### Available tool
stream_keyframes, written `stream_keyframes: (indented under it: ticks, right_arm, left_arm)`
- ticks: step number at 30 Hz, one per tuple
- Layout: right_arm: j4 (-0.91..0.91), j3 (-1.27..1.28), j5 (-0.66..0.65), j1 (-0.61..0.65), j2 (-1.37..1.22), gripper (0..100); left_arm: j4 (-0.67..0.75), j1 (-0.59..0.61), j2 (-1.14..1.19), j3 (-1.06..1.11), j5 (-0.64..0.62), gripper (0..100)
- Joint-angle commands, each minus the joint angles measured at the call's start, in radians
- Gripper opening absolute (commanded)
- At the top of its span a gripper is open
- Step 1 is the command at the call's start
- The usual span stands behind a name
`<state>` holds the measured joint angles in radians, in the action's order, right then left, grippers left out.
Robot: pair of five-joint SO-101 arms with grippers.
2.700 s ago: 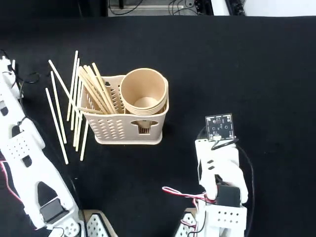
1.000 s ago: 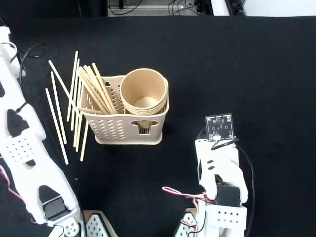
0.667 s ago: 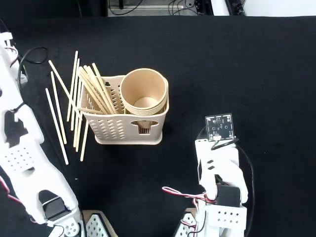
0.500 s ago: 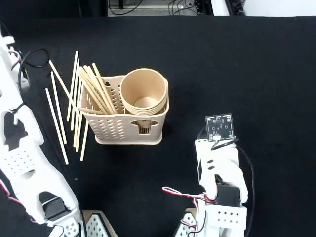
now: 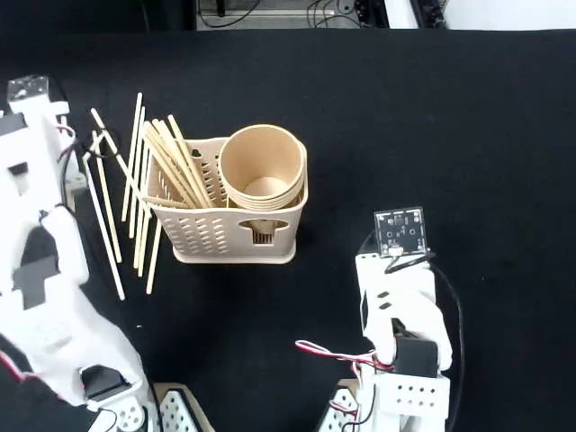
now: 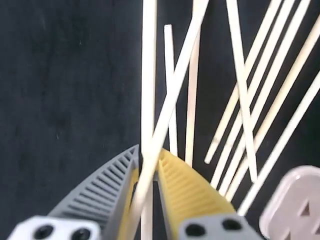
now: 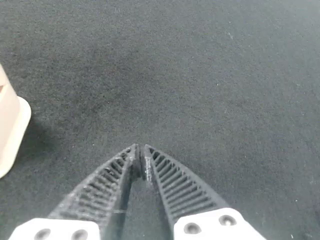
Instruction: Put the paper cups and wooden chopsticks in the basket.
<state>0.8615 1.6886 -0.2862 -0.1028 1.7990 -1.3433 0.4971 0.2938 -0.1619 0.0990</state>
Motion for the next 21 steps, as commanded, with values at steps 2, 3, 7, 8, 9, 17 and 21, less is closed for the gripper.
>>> stream_keyframes:
  ticks: [2, 3, 7, 8, 9, 17, 21]
  right_arm:
    - [-0.012, -0.001, -0.002, -0.014, 0.004, 2.6]
    - [-0.012, -0.001, -0.002, -0.014, 0.004, 2.6]
    - [-0.012, -0.001, -0.002, -0.014, 0.004, 2.6]
    - [-0.012, -0.001, -0.002, -0.014, 0.004, 2.6]
    - [-0.012, -0.001, -0.002, -0.014, 0.004, 2.6]
    - [-0.012, -0.001, -0.002, -0.014, 0.004, 2.6]
    - [-0.012, -0.001, -0.002, -0.015, 0.004, 2.6]
  left_arm:
    - [0.330, -0.013, -0.330, 0.369, 0.002, 3]
    - [0.394, -0.015, -0.393, 0.443, 0.002, 3]
    - [0.657, -0.015, -0.675, 0.748, 0.000, 3]
    - [0.724, -0.013, -0.753, 0.825, 0.000, 3]
    - [0.789, -0.013, -0.832, 0.897, 0.000, 3]
    - [1.169, -0.013, -1.254, 1.311, 0.000, 3]
    - [1.298, -0.013, -1.312, 1.385, -0.003, 3]
